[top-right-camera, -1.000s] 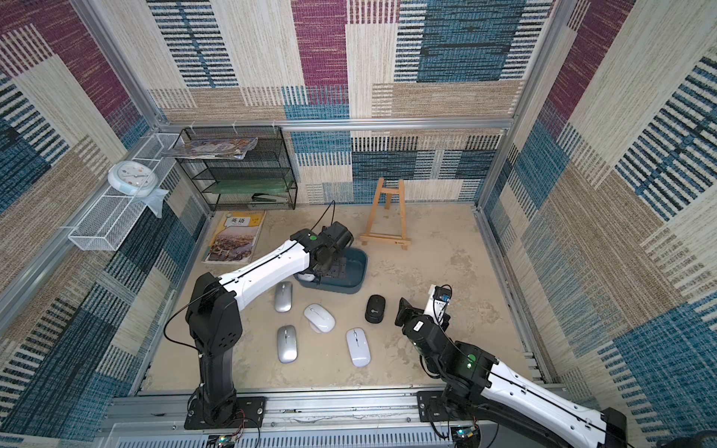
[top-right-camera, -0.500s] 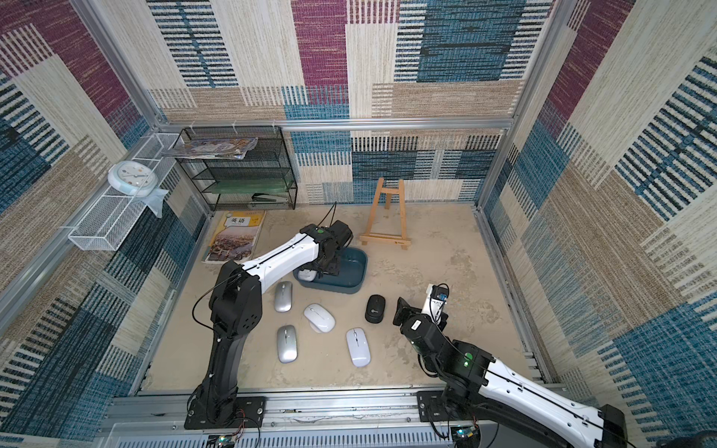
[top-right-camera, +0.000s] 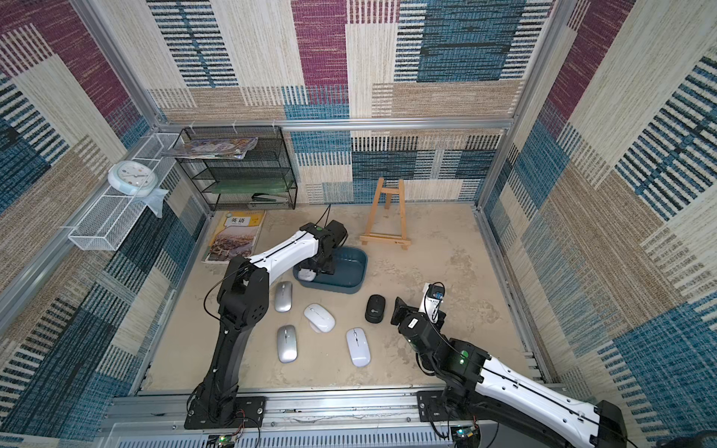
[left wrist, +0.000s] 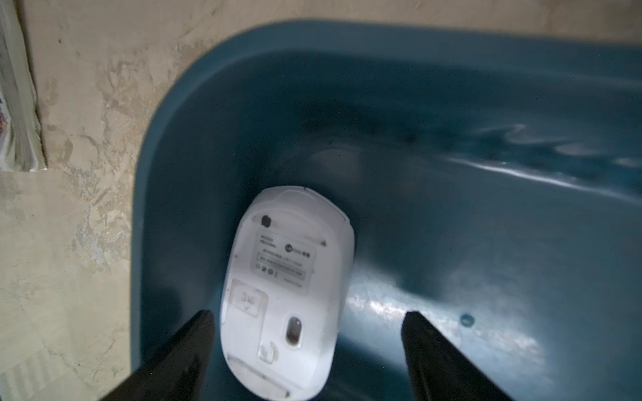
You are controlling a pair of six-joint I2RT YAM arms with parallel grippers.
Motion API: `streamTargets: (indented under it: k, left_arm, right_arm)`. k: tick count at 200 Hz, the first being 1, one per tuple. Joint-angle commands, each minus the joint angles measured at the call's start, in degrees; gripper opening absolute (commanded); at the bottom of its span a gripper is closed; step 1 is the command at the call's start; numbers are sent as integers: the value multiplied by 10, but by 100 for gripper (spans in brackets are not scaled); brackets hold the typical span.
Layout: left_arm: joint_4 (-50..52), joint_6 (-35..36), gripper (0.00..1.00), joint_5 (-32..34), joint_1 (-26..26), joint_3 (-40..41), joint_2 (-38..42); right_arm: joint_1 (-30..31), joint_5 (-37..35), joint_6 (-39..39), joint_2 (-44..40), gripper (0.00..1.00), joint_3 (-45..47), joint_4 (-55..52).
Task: Take out the mouse from the storage box
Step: Pick up the mouse from the storage box.
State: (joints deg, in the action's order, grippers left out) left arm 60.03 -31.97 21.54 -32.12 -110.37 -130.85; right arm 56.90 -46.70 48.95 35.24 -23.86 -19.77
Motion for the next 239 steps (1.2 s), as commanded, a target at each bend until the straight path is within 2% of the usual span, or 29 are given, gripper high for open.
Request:
streamTargets:
  k: [1,67,117,148,196,239]
  left_arm:
    - [10,6,84,-14,4,-7,-9]
    - [10,8,64,-34,12,-16,-43]
    - [9,6,34,-37,12,-13,-28]
    - [1,4,23,-41,13,-4,5]
    - [-53,-1,19,-91,13,39,77]
    - [-142,-16,19,-189,13,105,139]
  right_arm:
    - [0,3,-2,3,91,1,16]
    - [-2,6,3,4,91,5,17]
    - [-3,9,4,14,91,5,23]
    - [-4,15,3,23,91,0,29]
    - [-5,16,3,29,91,-4,29]
    - [-5,13,3,22,91,-11,12]
